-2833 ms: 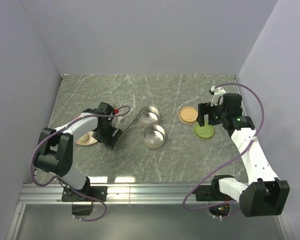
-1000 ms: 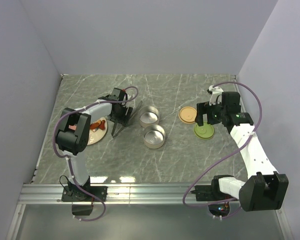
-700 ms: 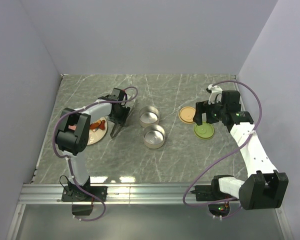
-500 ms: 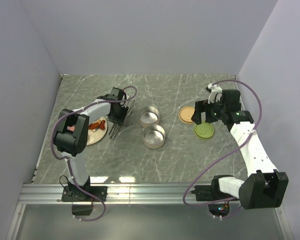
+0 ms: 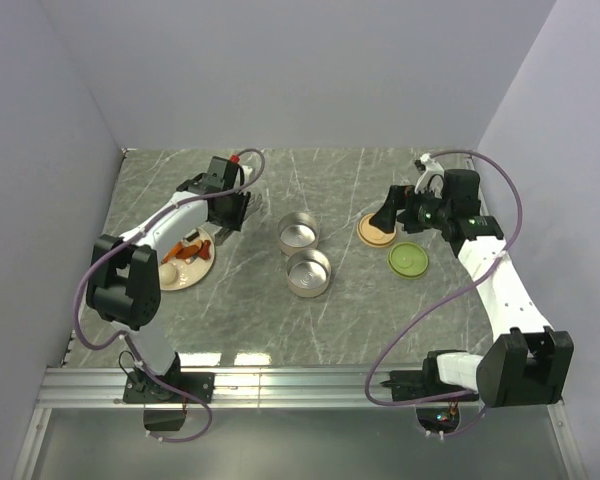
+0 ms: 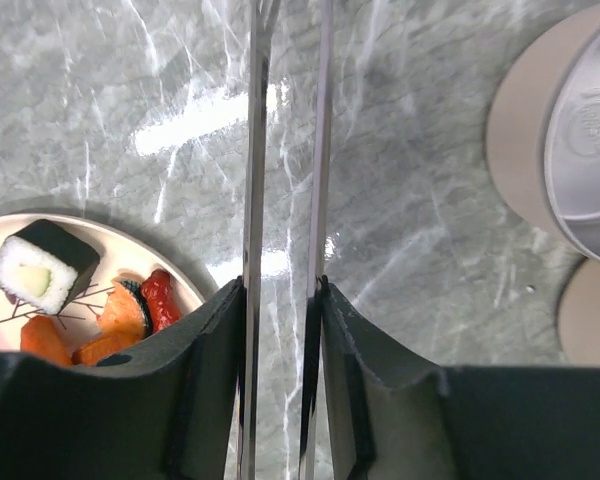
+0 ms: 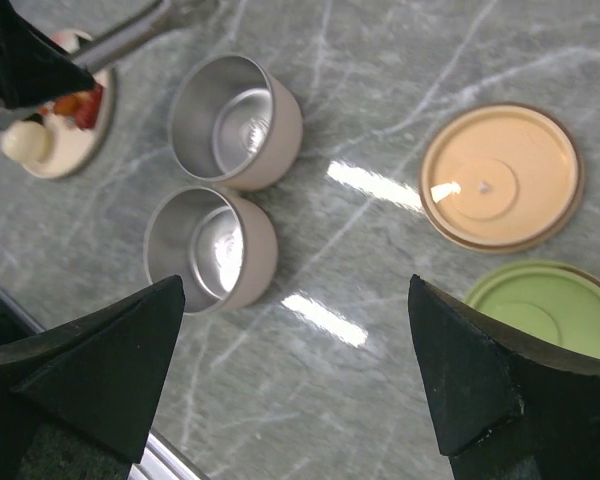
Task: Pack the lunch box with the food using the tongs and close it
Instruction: Grab the clamp with the left arm, then pass the clamp from the left arm to the right
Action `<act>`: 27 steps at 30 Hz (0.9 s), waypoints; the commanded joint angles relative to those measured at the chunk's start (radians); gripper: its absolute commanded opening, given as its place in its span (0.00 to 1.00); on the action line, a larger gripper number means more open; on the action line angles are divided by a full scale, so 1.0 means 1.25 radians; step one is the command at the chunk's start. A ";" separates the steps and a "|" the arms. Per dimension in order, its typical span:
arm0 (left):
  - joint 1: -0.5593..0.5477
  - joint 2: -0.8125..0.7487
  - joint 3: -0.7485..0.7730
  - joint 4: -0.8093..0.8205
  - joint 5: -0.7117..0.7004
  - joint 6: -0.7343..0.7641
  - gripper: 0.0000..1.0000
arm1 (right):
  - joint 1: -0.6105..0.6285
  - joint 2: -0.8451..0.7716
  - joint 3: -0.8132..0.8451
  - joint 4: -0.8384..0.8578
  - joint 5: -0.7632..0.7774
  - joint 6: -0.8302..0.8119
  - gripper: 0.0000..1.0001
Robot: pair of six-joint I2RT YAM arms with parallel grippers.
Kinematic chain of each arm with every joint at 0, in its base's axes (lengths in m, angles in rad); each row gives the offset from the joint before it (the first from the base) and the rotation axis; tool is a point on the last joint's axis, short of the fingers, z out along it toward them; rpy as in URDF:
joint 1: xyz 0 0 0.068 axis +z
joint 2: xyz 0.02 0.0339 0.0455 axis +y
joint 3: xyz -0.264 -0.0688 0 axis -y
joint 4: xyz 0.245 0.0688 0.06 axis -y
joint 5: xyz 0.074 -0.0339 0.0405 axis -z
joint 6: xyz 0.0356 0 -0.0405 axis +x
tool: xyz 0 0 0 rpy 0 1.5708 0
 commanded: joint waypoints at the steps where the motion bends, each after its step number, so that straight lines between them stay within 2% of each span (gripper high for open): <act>1: 0.002 -0.050 0.040 -0.014 0.020 -0.018 0.39 | 0.002 0.009 0.029 0.114 -0.058 0.100 1.00; 12: 0.005 -0.141 0.067 -0.003 0.084 -0.054 0.36 | 0.092 0.096 0.063 0.263 -0.101 0.296 1.00; 22: 0.005 -0.313 0.006 0.132 0.146 -0.053 0.36 | 0.200 0.228 0.196 0.320 -0.084 0.545 1.00; 27: 0.002 -0.367 -0.013 0.176 0.167 -0.030 0.35 | 0.279 0.247 0.200 0.439 -0.039 0.652 1.00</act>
